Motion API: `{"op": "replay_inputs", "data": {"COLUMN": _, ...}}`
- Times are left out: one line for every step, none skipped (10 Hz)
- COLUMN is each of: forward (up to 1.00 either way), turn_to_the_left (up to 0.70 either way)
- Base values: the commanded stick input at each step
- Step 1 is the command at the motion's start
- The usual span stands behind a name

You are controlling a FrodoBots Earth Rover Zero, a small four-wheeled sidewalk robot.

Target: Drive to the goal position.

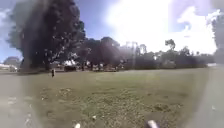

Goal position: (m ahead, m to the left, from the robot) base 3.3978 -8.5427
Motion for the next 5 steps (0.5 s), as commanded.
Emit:
{"op": "replay_inputs", "data": {"forward": 0.7, "turn_to_the_left": -0.34}}
{"op": "replay_inputs", "data": {"forward": 0.7, "turn_to_the_left": -0.34}}
{"op": "replay_inputs", "data": {"forward": 0.7, "turn_to_the_left": -0.34}}
{"op": "replay_inputs", "data": {"forward": 0.7, "turn_to_the_left": -0.34}}
{"op": "replay_inputs", "data": {"forward": 0.7, "turn_to_the_left": -0.34}}
